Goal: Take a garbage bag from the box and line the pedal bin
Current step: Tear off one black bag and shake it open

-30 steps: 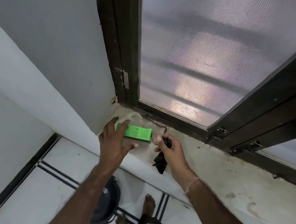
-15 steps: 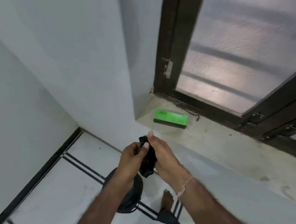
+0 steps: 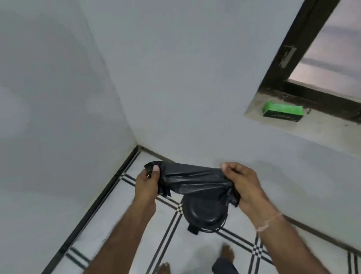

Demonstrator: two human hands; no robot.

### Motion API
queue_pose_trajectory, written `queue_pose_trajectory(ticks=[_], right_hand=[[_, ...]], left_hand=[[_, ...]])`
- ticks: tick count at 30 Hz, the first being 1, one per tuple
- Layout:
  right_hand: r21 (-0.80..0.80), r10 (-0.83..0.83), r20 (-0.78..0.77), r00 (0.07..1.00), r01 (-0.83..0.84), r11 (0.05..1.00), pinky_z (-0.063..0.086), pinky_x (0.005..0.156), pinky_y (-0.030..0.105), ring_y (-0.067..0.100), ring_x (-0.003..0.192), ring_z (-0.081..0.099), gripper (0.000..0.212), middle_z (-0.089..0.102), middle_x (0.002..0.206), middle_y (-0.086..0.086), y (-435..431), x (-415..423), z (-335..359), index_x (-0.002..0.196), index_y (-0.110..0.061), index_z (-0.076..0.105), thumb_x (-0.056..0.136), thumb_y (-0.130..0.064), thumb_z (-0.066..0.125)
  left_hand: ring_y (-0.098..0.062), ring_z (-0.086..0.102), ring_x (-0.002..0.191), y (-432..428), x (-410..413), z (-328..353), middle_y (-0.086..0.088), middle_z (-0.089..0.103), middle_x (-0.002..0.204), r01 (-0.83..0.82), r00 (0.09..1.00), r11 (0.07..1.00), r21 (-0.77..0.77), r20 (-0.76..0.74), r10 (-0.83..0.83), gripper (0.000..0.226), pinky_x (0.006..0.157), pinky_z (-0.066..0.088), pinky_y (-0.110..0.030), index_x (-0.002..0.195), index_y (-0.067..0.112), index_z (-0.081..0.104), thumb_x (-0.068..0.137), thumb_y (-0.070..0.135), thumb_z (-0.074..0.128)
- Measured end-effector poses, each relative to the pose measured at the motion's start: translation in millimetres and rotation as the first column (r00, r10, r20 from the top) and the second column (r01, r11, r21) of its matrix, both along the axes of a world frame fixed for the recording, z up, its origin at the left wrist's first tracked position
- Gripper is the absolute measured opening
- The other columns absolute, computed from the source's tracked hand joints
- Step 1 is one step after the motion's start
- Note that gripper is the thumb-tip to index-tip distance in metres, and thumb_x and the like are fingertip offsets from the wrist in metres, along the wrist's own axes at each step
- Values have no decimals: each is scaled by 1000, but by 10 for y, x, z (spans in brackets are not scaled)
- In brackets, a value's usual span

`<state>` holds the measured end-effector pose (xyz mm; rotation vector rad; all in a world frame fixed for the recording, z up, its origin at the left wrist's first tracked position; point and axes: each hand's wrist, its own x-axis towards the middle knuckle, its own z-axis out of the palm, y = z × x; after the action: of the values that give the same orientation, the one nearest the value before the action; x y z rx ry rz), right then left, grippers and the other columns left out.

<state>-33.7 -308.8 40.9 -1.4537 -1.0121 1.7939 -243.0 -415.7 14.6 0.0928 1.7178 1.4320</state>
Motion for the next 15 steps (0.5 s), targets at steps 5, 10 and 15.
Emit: queue_pose_trajectory(ticks=[5, 10, 15], right_hand=[[119, 206, -5, 978, -204, 972, 56, 74, 31, 20, 76, 66, 5, 70, 78, 6, -425, -228, 292, 89, -10, 73, 93, -13, 75], [217, 353, -36, 935, -338, 916, 57, 75, 27, 17, 78, 68, 5, 72, 79, 6, -695, -409, 476, 89, -9, 72, 95, -10, 72], [153, 367, 59, 928, -372, 916, 57, 85, 34, 18, 84, 70, 21, 74, 86, 3, -754, -30, 535, 101, -6, 76, 87, -20, 82]], left_hand=[[-18, 59, 124, -446, -92, 99, -1, 60, 135, 146, 828, 986, -81, -535, -167, 65, 104, 50, -38, 142, 15, 47, 96, 61, 55], [-6, 72, 98, -519, 279, 543, 8, 75, 106, 634, 743, 769, 84, -340, -576, 47, 80, 56, -23, 118, 22, 68, 98, 63, 53], [-16, 67, 59, -726, 337, 626, -11, 73, 74, 541, 840, 796, 272, -217, -497, 24, 53, 53, -23, 90, 3, 71, 103, 20, 61]])
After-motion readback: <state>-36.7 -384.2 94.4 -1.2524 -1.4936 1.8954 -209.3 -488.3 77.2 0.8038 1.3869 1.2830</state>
